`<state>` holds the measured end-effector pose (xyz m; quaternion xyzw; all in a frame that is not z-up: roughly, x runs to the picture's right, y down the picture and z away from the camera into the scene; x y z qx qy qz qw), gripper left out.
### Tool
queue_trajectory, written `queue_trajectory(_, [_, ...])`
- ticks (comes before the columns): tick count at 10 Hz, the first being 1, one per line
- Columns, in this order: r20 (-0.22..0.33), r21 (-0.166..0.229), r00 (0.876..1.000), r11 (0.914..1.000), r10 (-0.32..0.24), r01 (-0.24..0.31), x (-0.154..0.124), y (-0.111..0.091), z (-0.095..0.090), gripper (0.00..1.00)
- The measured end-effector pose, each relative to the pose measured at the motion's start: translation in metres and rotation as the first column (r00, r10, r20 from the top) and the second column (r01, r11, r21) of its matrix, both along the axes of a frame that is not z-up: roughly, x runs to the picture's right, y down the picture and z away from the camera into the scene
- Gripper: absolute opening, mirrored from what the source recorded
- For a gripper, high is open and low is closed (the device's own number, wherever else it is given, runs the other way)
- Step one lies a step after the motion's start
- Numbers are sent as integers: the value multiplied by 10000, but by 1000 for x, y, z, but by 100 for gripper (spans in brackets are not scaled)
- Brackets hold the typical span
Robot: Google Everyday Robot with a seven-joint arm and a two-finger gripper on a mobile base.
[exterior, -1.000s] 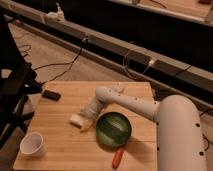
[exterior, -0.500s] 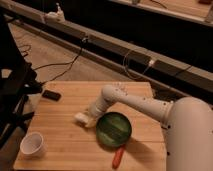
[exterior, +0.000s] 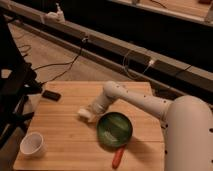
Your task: Wipe the white sponge on the table
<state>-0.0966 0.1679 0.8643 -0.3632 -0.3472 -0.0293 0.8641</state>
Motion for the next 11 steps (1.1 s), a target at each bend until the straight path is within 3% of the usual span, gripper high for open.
queue_trajectory(2, [326, 189, 9989, 9993, -326, 320, -22, -6, 2, 0])
queue_trajectory(6, [938, -23, 9932, 9976, -684, 689, -53, 7, -3, 0])
queue_trajectory(8, [1178, -552, 9902, 9952, -743, 812, -52, 35, -13, 0])
queue_trajectory(11, [703, -1191, 9959, 9907, -577, 658, -21, 54, -16, 0])
